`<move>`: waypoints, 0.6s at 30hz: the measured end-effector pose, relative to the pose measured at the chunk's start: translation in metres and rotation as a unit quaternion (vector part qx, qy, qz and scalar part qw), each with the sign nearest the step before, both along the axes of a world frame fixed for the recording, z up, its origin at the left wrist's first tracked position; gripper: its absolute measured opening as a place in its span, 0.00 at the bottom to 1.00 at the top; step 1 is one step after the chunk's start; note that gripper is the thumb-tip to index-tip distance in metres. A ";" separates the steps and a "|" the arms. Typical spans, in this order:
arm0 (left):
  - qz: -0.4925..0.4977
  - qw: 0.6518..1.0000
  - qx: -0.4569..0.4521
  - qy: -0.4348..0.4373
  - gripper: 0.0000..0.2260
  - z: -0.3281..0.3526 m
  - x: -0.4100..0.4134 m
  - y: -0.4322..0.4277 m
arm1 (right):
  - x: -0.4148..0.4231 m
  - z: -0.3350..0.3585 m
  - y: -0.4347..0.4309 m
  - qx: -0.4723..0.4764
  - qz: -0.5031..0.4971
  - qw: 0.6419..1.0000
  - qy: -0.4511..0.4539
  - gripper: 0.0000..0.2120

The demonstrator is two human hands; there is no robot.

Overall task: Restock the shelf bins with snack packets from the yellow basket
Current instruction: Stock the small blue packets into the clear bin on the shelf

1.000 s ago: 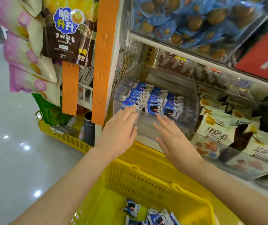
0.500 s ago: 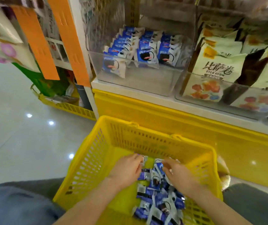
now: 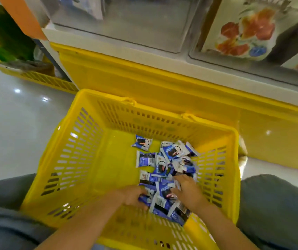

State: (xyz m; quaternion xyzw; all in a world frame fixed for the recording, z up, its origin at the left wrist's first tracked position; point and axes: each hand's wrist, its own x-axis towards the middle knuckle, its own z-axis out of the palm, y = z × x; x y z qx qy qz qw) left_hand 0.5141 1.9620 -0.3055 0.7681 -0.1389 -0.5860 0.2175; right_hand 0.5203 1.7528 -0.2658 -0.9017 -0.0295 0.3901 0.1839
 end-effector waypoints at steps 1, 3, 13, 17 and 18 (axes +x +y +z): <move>-0.003 1.000 0.002 -0.002 0.29 -0.003 0.000 -0.001 | 0.002 -0.001 -0.001 0.006 -0.018 1.000 0.012 0.24; 0.001 1.000 0.009 -0.016 0.29 -0.008 -0.002 -0.004 | 0.003 -0.002 -0.002 0.006 -0.022 1.000 0.019 0.26; 0.056 0.996 0.014 -0.066 0.17 0.007 0.015 0.018 | 0.004 0.005 0.007 -0.008 0.001 1.000 0.009 0.12; 0.191 0.977 -0.012 -0.091 0.08 0.026 0.020 0.031 | 0.003 0.017 0.008 0.018 -0.068 0.998 -0.001 0.06; 0.236 0.967 -0.027 -0.091 0.06 0.031 0.020 0.032 | 0.003 0.022 0.008 0.033 -0.097 0.995 -0.005 0.05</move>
